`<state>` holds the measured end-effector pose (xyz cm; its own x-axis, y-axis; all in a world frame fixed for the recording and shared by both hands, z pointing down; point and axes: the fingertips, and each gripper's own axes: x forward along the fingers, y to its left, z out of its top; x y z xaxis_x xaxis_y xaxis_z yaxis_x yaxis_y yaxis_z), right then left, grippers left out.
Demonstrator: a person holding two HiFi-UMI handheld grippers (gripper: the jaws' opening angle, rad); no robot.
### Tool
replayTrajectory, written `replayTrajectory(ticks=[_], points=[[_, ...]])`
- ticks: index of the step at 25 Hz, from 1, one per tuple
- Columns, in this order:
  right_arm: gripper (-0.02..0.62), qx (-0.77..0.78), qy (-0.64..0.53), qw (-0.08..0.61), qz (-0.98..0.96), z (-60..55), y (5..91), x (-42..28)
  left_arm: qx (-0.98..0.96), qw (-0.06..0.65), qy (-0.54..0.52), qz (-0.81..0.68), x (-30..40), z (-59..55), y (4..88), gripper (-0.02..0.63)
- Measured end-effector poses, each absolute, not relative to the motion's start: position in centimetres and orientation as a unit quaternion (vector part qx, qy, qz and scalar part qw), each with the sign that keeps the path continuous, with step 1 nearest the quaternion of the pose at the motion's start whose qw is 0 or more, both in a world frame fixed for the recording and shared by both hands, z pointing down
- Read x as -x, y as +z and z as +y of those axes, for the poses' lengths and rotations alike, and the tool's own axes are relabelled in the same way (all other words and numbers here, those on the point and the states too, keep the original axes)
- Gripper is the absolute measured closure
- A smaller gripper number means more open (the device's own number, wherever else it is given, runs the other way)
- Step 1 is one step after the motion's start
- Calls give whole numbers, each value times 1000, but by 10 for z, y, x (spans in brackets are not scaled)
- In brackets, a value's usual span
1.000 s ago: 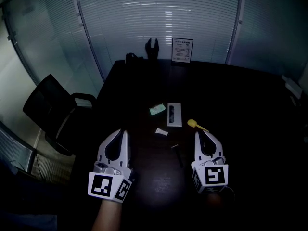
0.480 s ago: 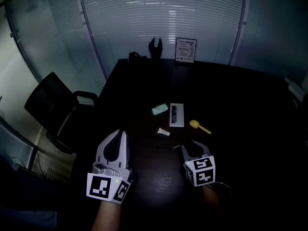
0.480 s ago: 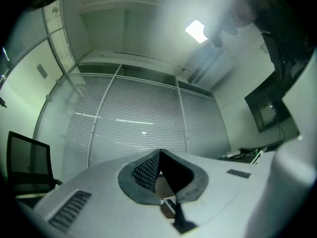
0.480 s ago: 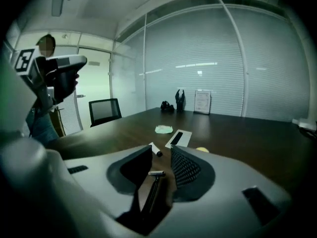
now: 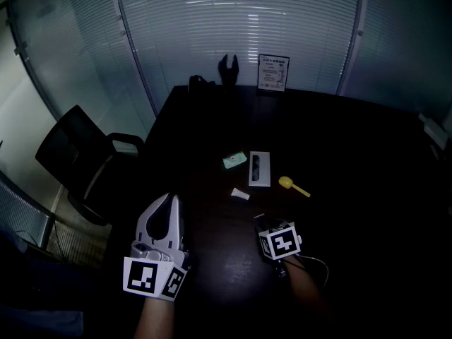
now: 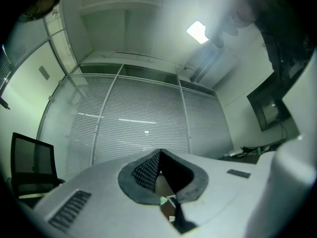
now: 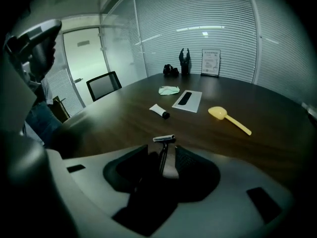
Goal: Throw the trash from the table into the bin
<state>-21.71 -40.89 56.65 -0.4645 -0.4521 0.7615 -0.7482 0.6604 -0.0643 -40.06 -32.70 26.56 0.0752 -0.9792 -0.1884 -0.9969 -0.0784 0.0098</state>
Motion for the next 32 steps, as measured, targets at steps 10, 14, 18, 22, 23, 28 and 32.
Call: replayTrajectory(ticks=[10, 14, 18, 22, 23, 28, 32], points=[[439, -350, 233, 417, -806, -405, 578, 221, 724, 61, 73, 683, 410, -326, 266, 606], [439, -368, 225, 427, -795, -406, 570, 219, 723, 61, 75, 684, 410, -326, 267, 606], [450, -368, 218, 447, -785, -406, 597, 216, 723, 61, 77, 684, 411, -326, 266, 606], [539, -355, 222, 459, -784, -391, 596, 222, 723, 62, 77, 683, 412, -327, 265, 606], [540, -354, 218, 452, -790, -392, 594, 225, 724, 62, 77, 683, 413, -326, 265, 606], [543, -345, 235, 440, -795, -388, 599, 227, 726, 59, 77, 681, 414, -325, 266, 606], [545, -346, 223, 433, -802, -388, 597, 228, 728, 58, 78, 679, 413, -321, 266, 606]])
